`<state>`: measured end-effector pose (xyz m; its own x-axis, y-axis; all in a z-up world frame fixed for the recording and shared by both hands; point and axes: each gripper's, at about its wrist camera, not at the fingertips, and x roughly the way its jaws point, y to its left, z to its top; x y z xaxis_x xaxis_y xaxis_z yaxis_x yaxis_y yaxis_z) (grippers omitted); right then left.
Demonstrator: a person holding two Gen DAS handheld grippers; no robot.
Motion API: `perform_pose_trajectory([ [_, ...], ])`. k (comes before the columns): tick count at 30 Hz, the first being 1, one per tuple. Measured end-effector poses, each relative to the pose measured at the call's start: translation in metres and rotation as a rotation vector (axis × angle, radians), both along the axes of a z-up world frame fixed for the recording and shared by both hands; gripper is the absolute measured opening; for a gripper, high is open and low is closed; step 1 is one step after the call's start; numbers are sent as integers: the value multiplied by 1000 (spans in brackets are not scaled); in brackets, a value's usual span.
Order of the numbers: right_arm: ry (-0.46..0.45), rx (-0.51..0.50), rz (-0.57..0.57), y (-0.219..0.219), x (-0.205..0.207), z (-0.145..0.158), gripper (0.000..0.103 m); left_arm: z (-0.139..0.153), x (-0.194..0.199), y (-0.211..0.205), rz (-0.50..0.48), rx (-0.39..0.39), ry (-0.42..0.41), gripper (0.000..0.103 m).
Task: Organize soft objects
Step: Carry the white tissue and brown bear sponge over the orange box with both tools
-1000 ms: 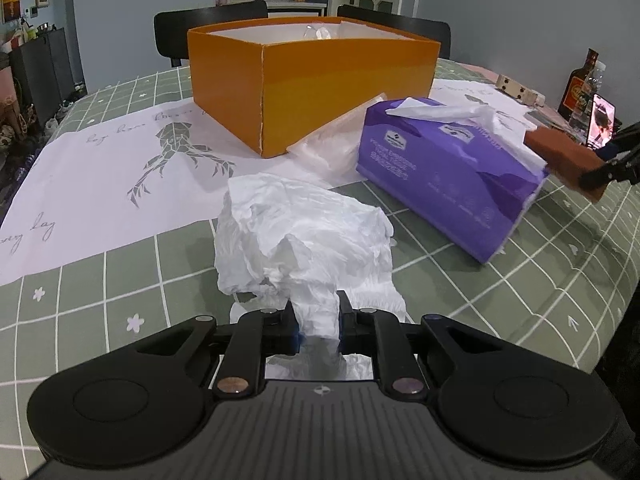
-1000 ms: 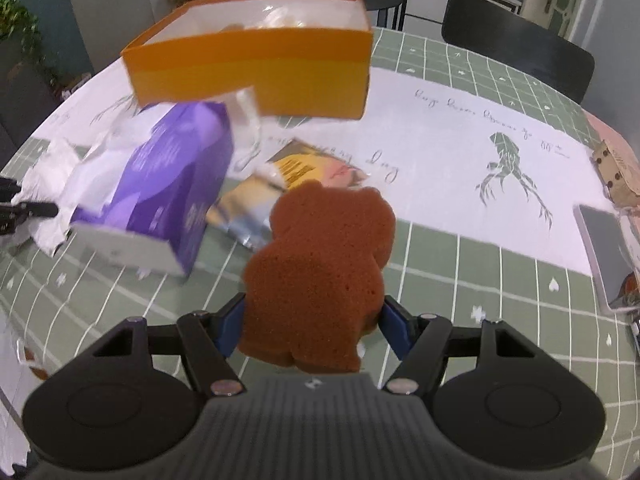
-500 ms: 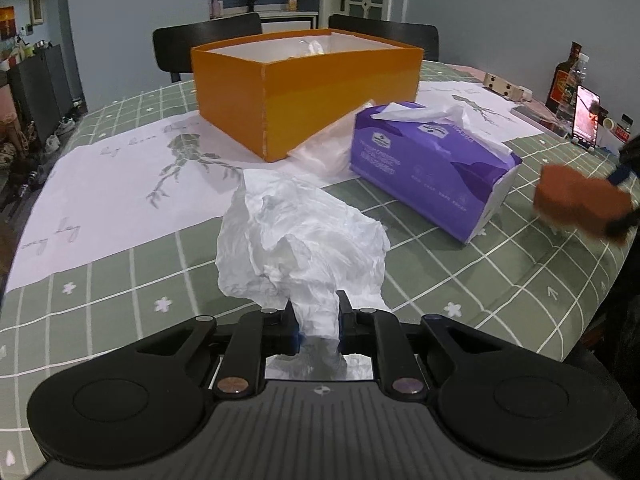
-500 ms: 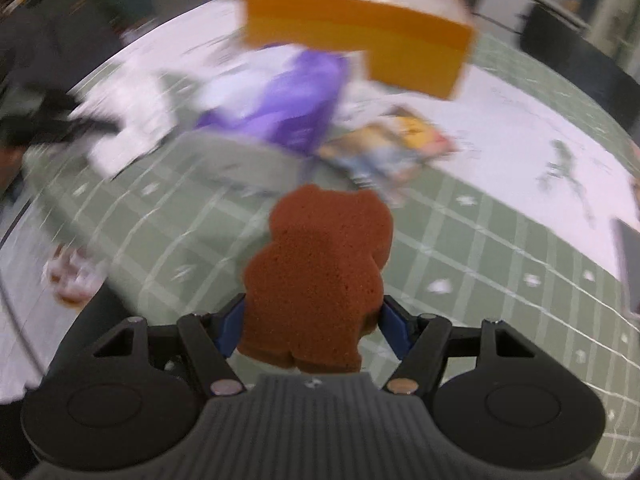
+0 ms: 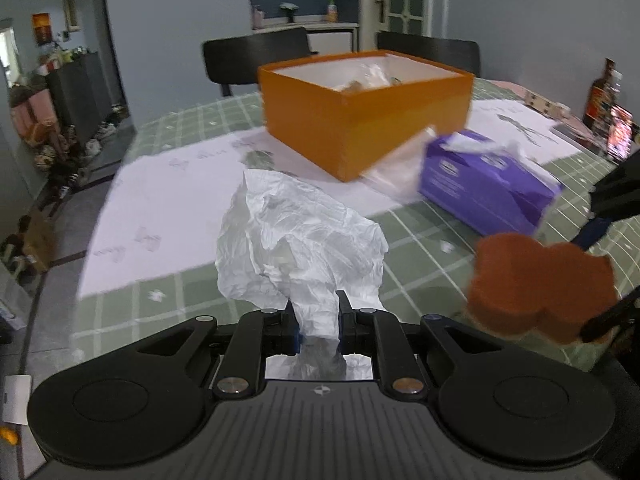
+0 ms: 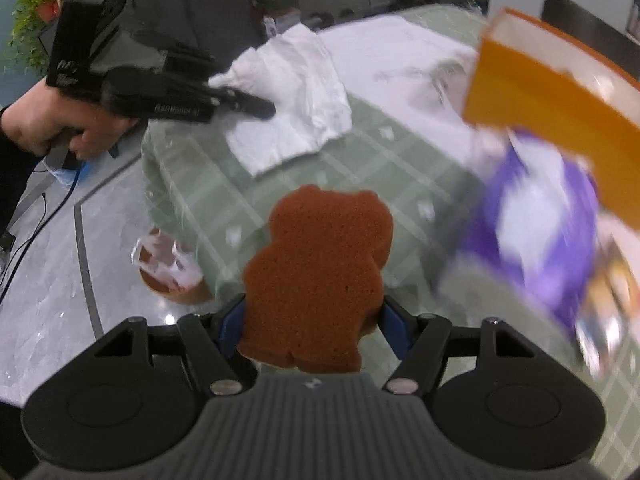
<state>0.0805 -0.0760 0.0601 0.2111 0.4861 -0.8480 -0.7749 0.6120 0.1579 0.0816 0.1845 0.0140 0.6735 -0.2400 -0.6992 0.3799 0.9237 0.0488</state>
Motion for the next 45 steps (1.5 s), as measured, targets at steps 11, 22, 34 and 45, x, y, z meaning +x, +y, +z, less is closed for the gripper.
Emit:
perform_pose_trajectory([
  [11, -121, 32, -51, 43, 105, 44, 68, 63, 70, -4, 0, 80, -84, 17],
  [22, -214, 20, -218, -7, 206, 89, 68, 107, 170, -72, -96, 39, -131, 17],
  [34, -221, -87, -408, -82, 299, 61, 68, 71, 250, -144, -193, -5, -30, 17],
  [45, -183, -160, -414, -108, 337, 20, 69, 15, 289, -159, -163, 102, 99, 17],
])
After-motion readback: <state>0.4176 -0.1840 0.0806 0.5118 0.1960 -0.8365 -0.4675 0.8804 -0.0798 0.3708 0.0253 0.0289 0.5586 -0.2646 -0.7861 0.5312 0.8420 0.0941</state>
